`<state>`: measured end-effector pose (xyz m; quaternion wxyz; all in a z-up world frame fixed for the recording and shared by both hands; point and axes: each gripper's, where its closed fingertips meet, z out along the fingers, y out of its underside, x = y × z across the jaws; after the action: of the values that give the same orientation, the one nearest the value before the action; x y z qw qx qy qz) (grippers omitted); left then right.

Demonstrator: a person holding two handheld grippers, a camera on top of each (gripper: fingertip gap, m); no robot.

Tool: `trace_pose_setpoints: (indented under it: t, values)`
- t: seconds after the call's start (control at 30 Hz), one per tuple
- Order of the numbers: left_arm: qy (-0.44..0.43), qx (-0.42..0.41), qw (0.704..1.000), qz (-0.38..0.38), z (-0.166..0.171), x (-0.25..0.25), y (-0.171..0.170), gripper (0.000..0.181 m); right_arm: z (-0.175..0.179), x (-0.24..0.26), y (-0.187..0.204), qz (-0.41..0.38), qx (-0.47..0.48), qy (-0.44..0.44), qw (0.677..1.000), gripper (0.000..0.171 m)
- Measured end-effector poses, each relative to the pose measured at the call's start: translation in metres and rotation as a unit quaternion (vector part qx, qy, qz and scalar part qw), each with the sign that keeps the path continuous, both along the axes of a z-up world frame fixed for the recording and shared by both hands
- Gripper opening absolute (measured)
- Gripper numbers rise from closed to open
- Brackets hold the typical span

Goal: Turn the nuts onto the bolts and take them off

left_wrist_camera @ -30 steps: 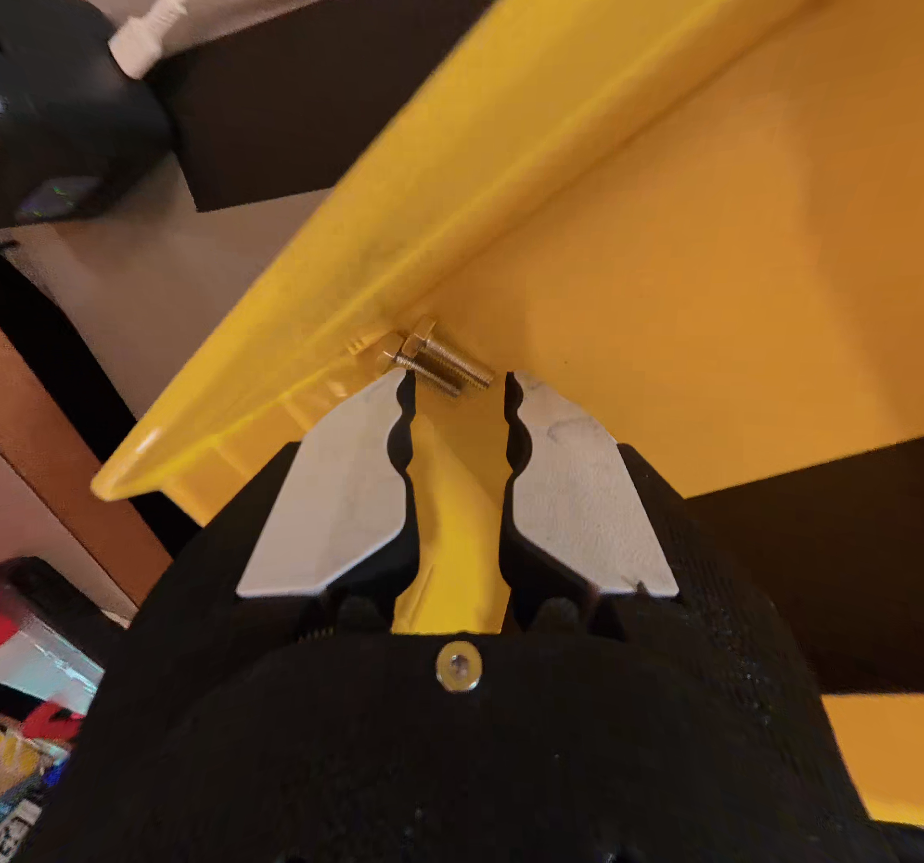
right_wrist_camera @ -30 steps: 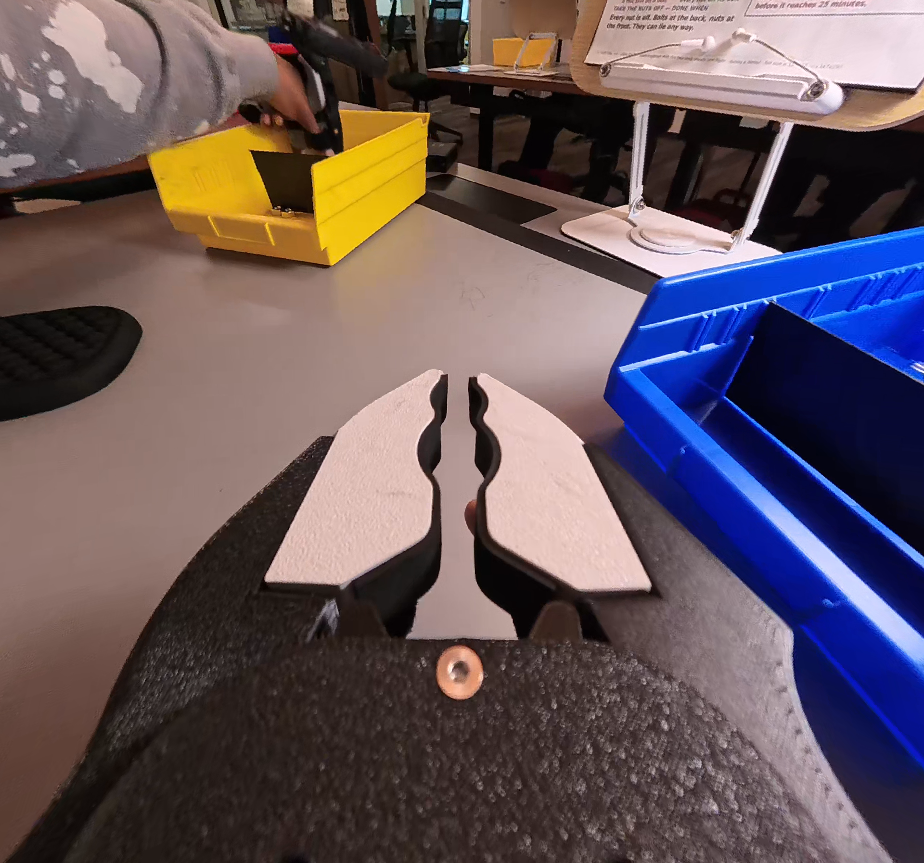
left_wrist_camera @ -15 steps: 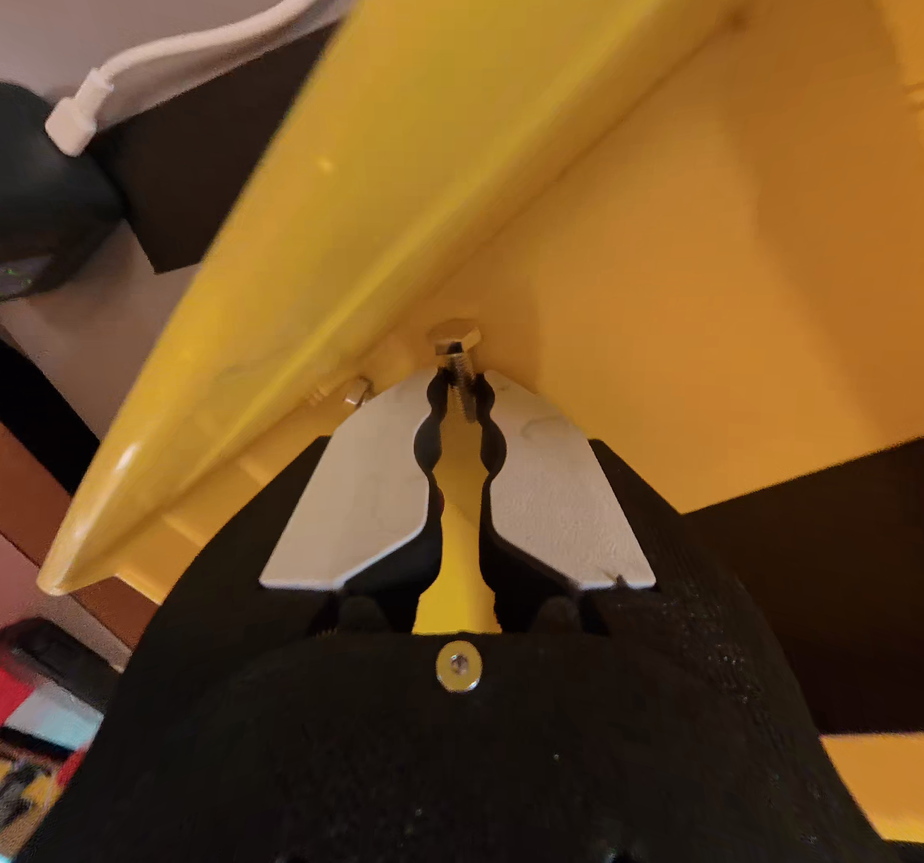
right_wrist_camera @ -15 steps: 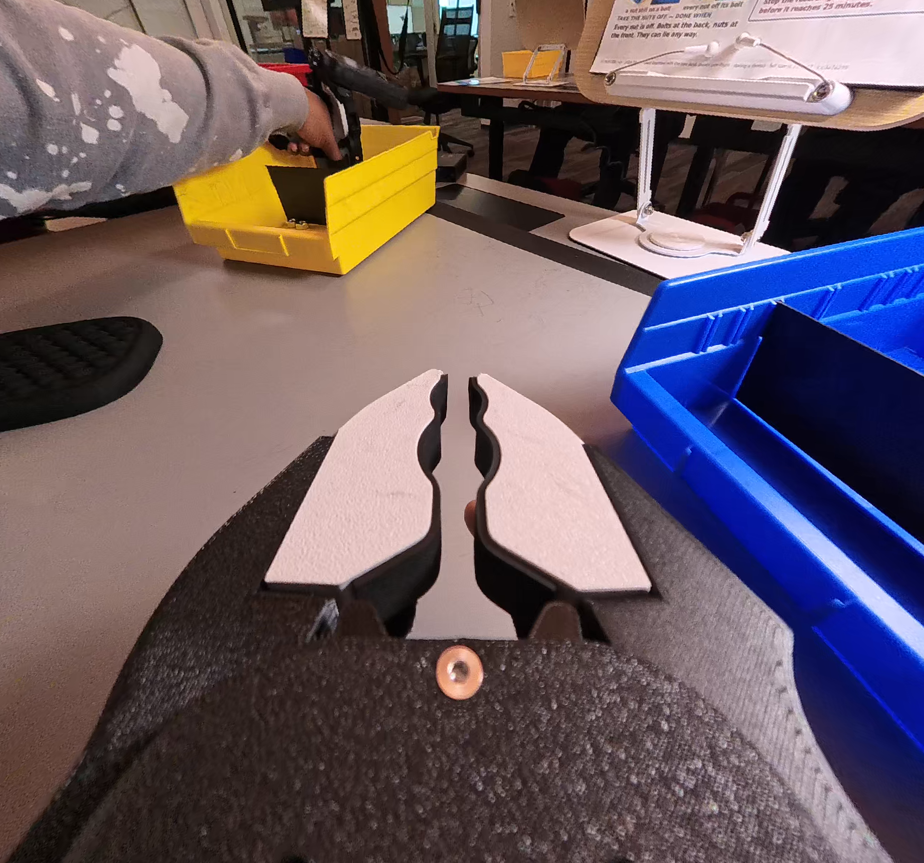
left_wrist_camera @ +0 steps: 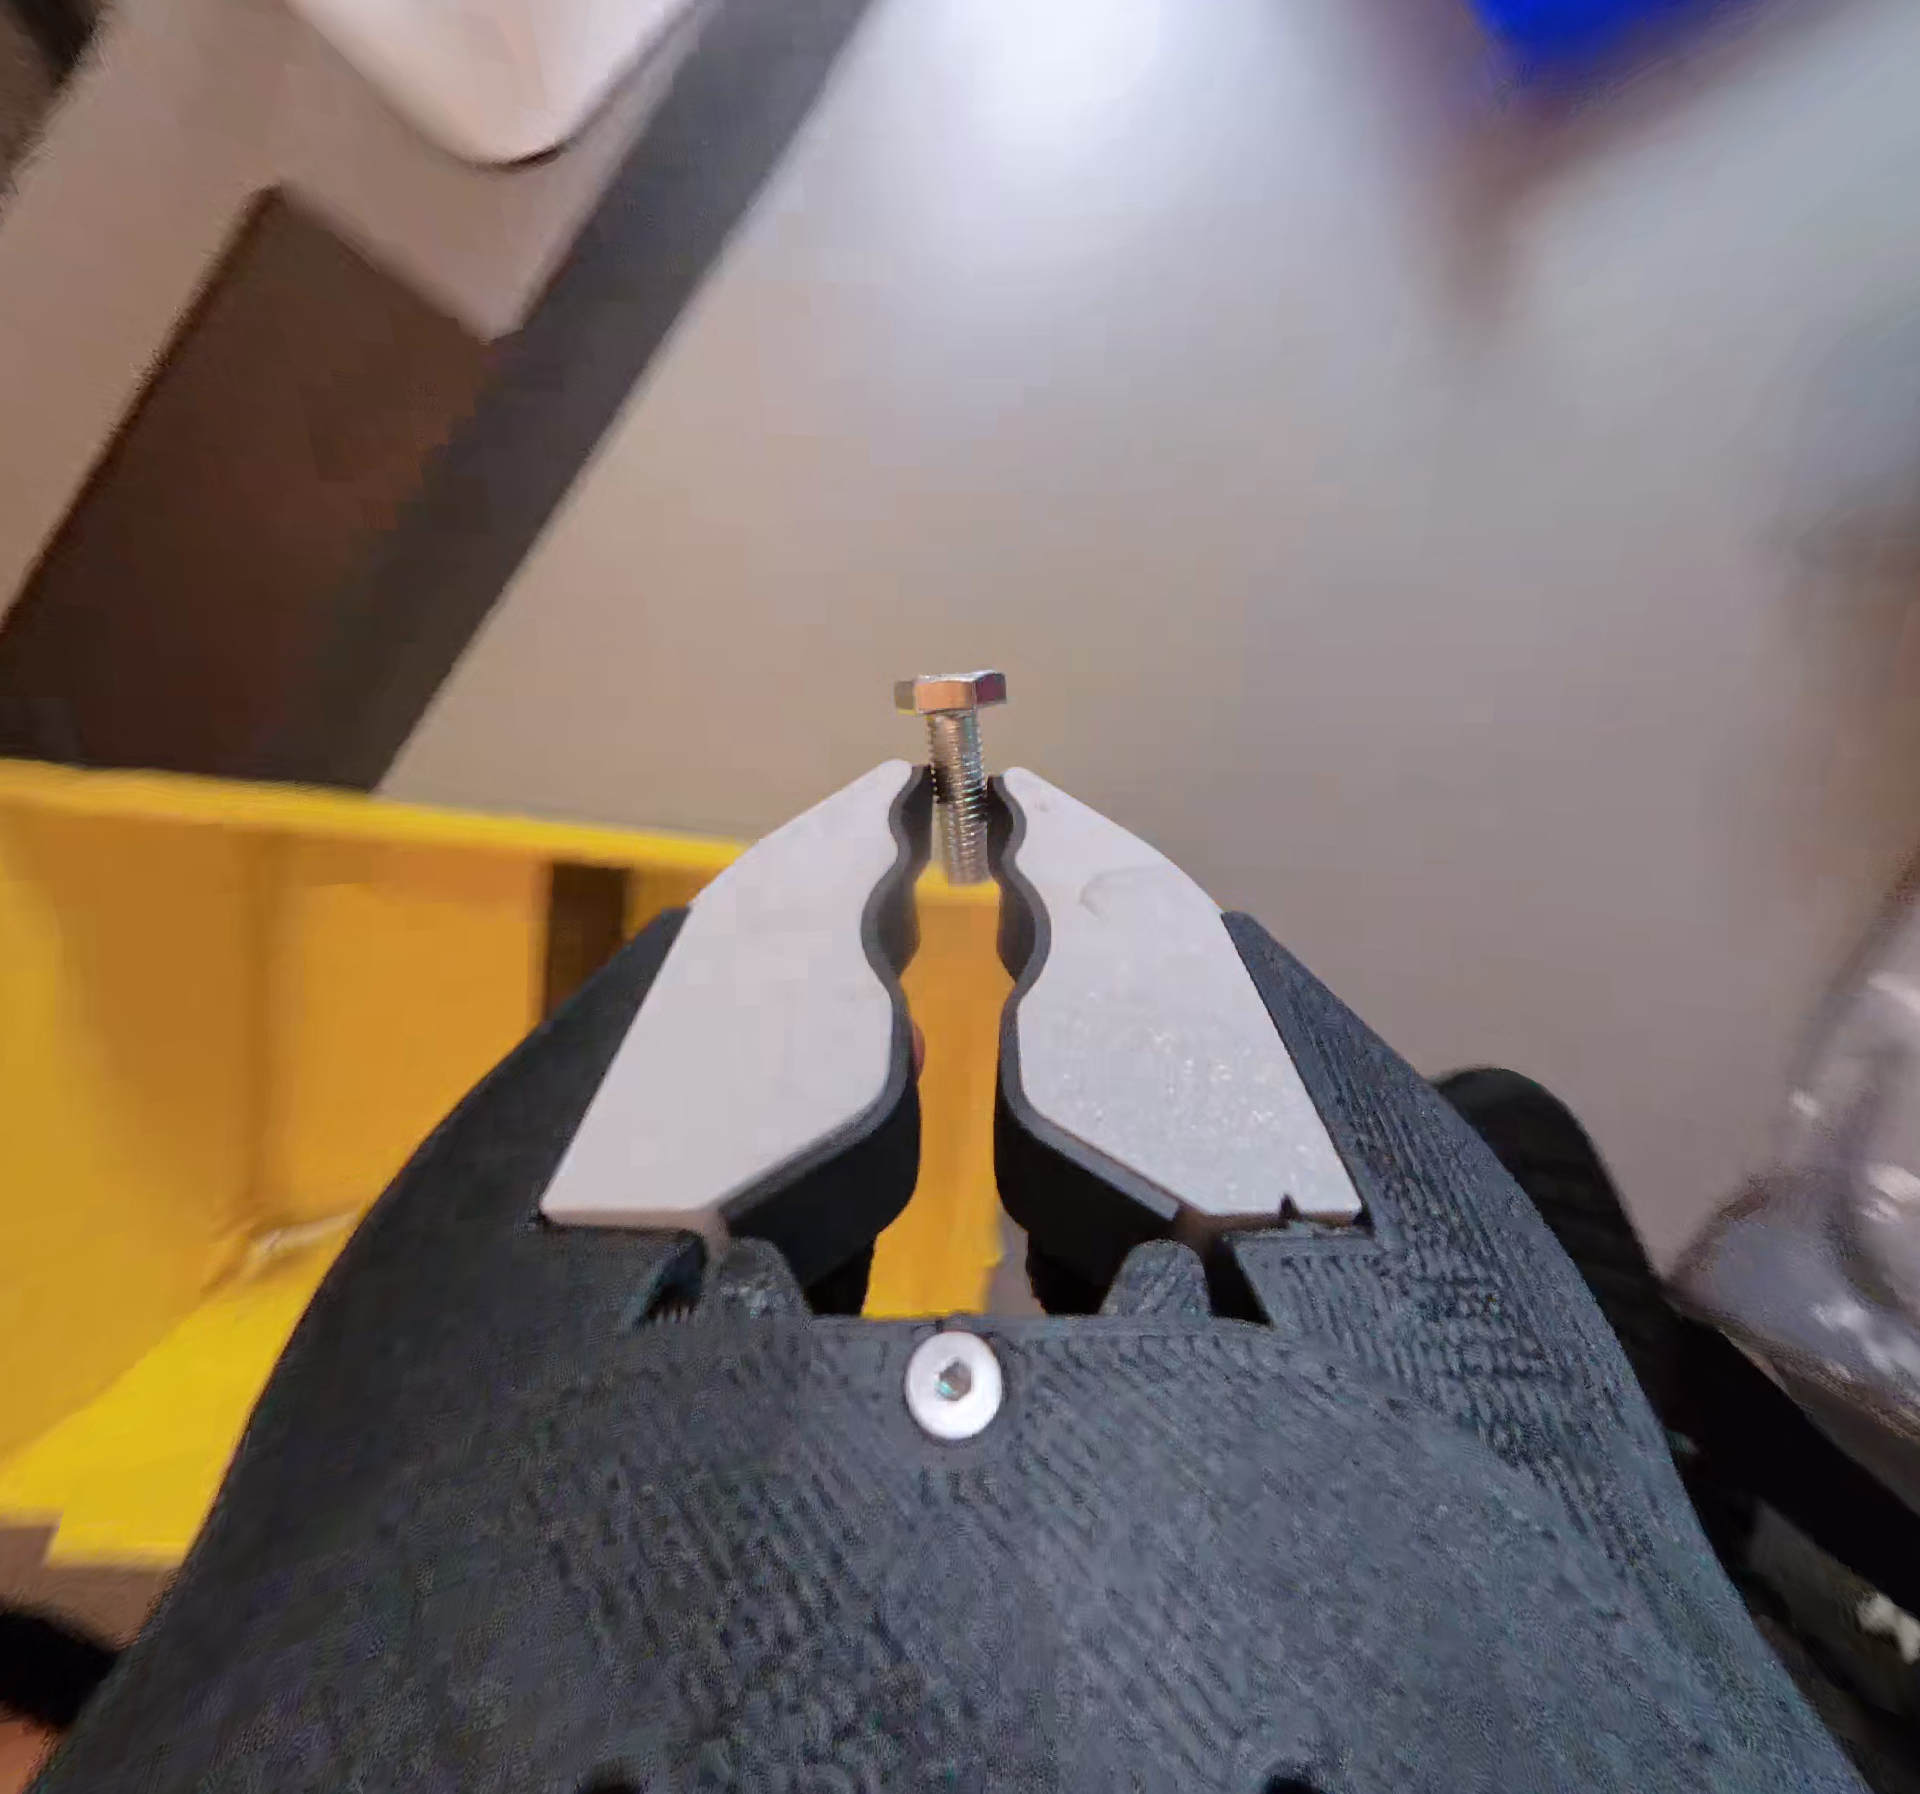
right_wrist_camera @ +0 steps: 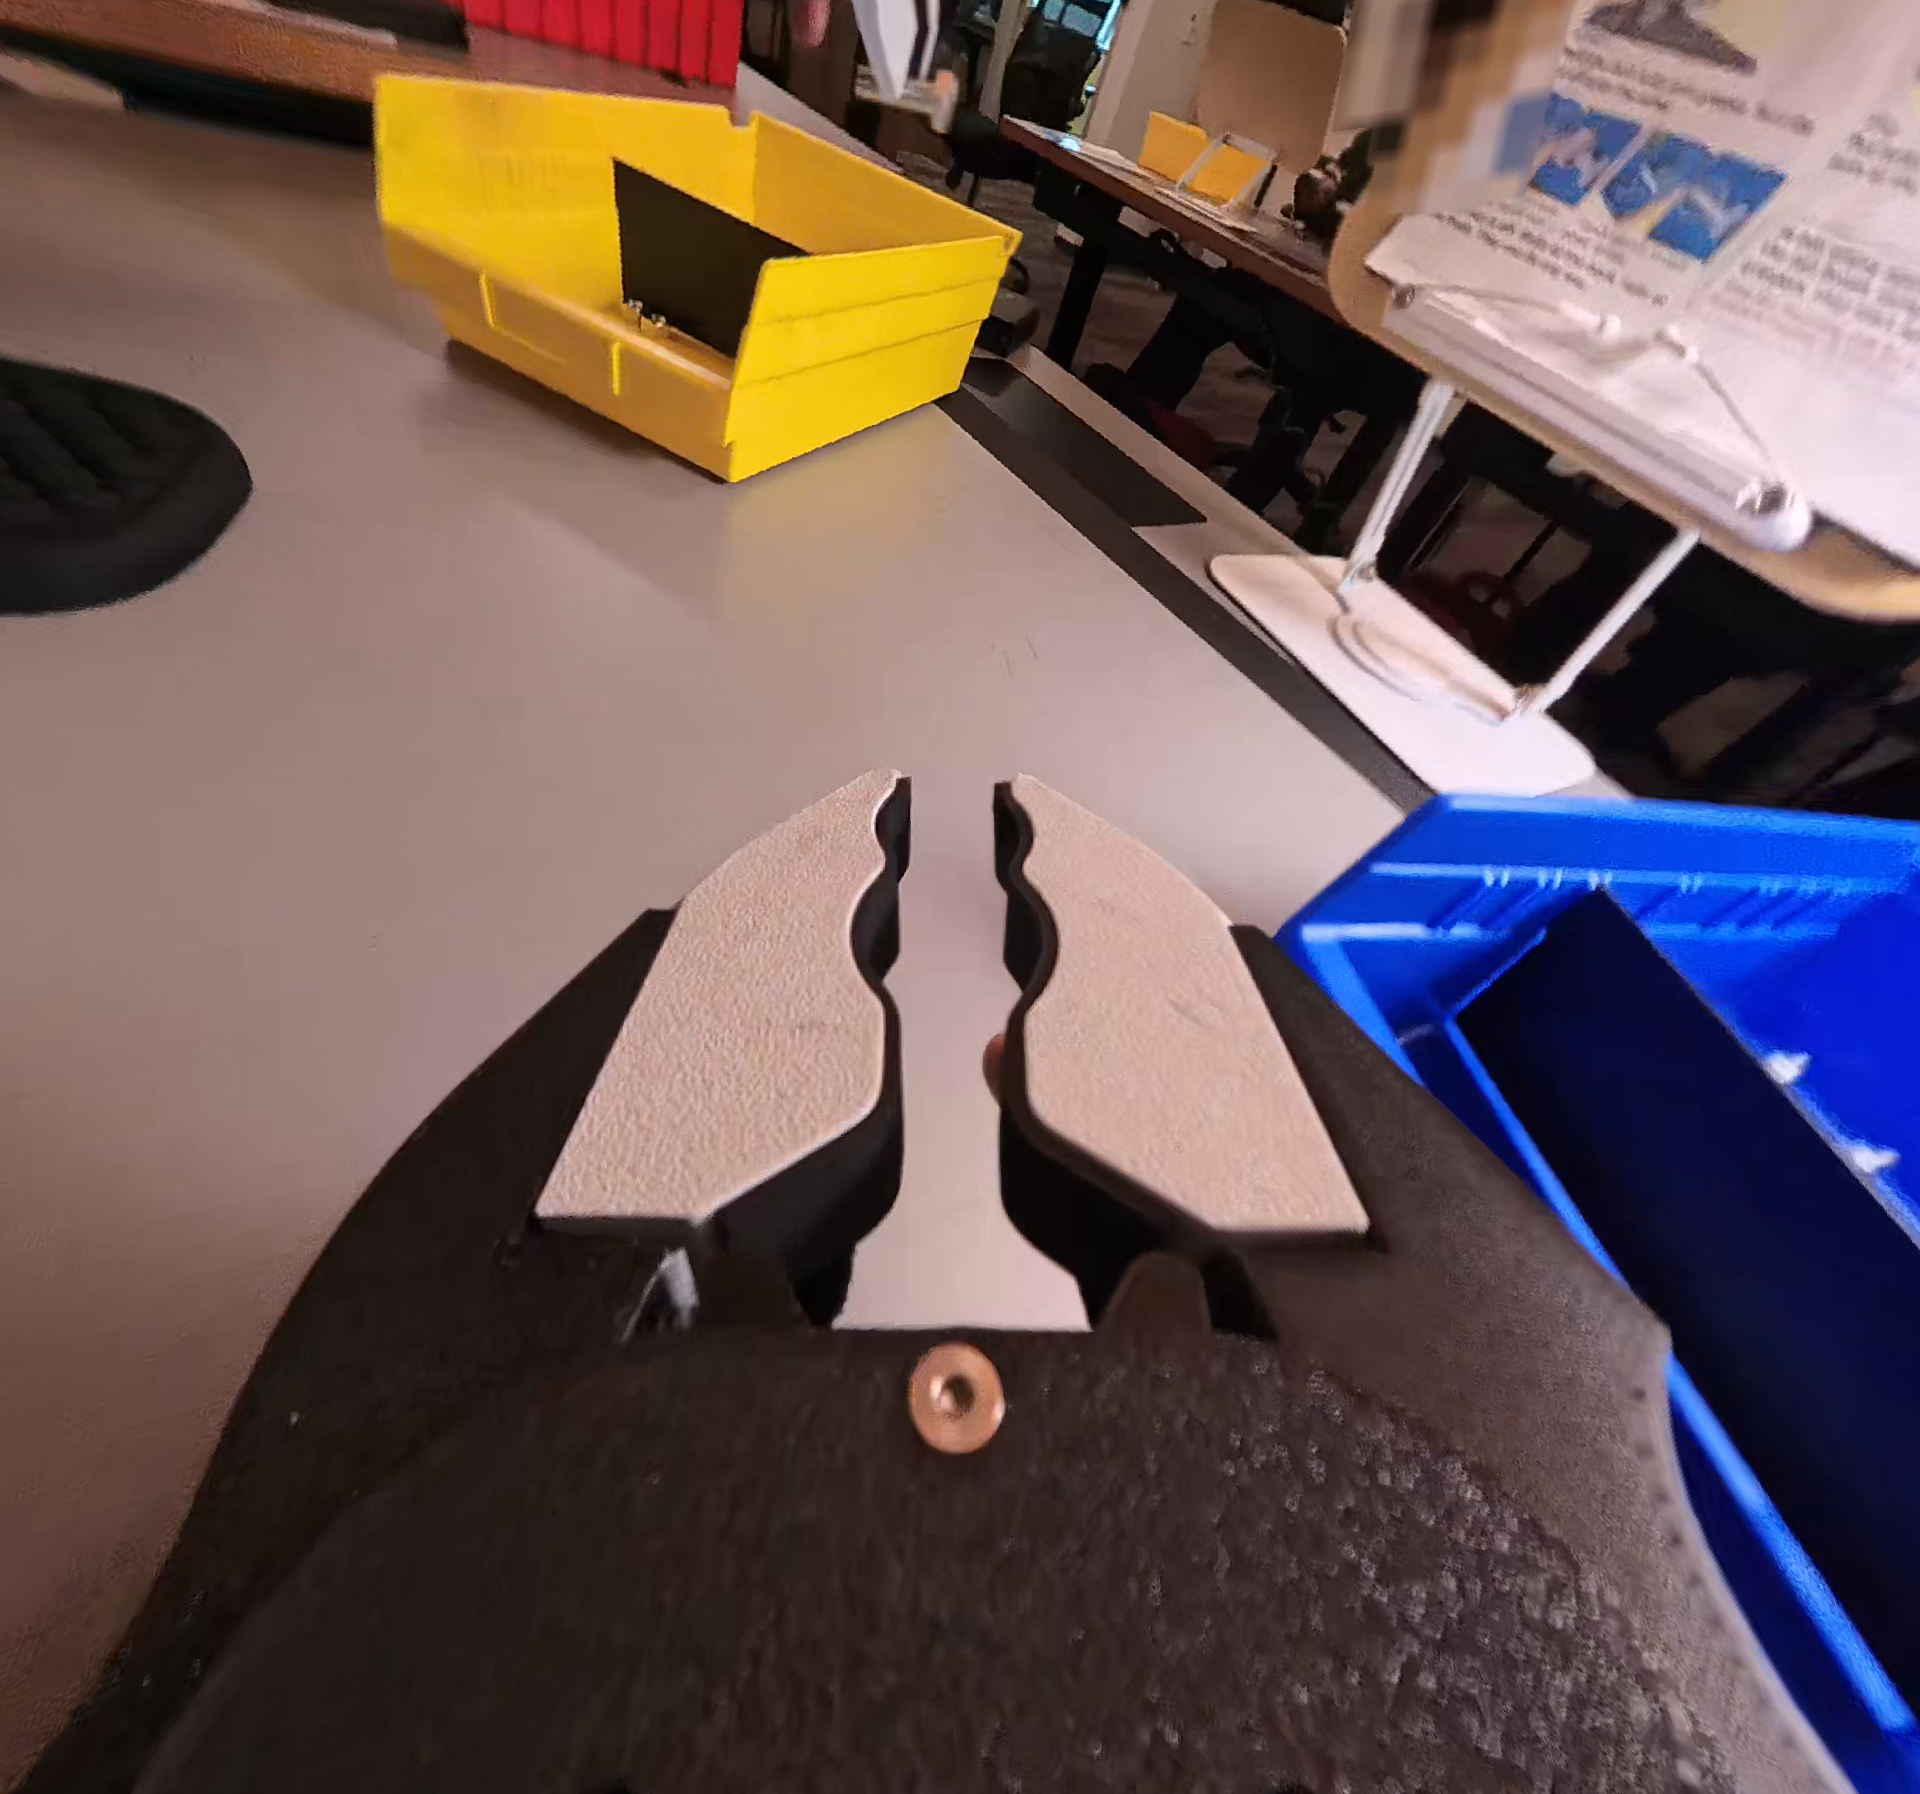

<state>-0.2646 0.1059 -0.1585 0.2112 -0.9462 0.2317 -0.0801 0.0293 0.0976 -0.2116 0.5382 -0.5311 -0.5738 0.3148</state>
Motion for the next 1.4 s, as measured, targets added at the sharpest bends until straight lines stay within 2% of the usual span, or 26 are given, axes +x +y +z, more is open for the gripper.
trace_pose_setpoints:
  t: [0.03, 0.2, 0.33, 0.53, 0.87, 0.97, 1.03, 1.1, 1.17, 1.23, 1.33, 1.4]
  values:
    - [-0.010, -0.009, 0.999, -0.032, 0.002, 0.030, -0.005, 0.011, 0.003, -0.006, -0.002, 0.005, 0.025, -0.007, 1.000, 0.018]
    - [-0.030, -0.072, 0.983, -0.166, -0.007, 0.157, -0.035, 0.011, 0.027, -0.034, -0.020, 0.021, 0.183, -0.044, 0.982, 0.028]
    - [-0.020, -0.111, 0.970, -0.213, -0.023, 0.214, -0.052, 0.011, 0.036, -0.047, -0.033, 0.011, 0.277, -0.072, 0.958, 0.034]
    - [-0.005, -0.149, 0.964, -0.219, -0.042, 0.243, -0.065, 0.011, 0.021, -0.051, -0.038, 0.002, 0.327, -0.107, 0.939, 0.032]
    - [-0.054, -0.170, 0.964, -0.198, -0.044, 0.250, -0.062, 0.011, 0.007, -0.052, -0.035, 0.003, 0.365, -0.126, 0.923, 0.019]
    - [-0.094, -0.115, 0.961, -0.233, -0.027, 0.257, -0.058, 0.013, 0.015, -0.049, -0.035, 0.016, 0.284, -0.074, 0.956, 0.018]
    - [-0.157, -0.045, 0.950, -0.266, 0.000, 0.269, -0.057, 0.028, 0.024, -0.043, -0.034, 0.044, 0.172, -0.015, 0.984, 0.018]
    - [-0.201, 0.061, 0.931, -0.297, 0.031, 0.278, -0.058, 0.036, 0.041, -0.035, -0.039, 0.096, 0.041, 0.065, 0.992, 0.018]
    - [-0.240, 0.162, 0.901, -0.322, 0.058, 0.286, -0.067, 0.036, 0.064, -0.023, -0.046, 0.157, -0.077, 0.147, 0.974, 0.018]
    - [-0.252, 0.242, 0.879, -0.324, 0.070, 0.290, -0.075, 0.032, 0.080, -0.014, -0.053, 0.210, -0.152, 0.195, 0.946, 0.018]
    - [-0.243, 0.301, 0.864, -0.321, 0.066, 0.298, -0.081, 0.031, 0.094, -0.007, -0.066, 0.264, -0.210, 0.230, 0.913, 0.018]
    - [-0.255, 0.321, 0.857, -0.313, 0.064, 0.302, -0.083, 0.027, 0.096, -0.008, -0.074, 0.283, -0.223, 0.233, 0.903, 0.018]
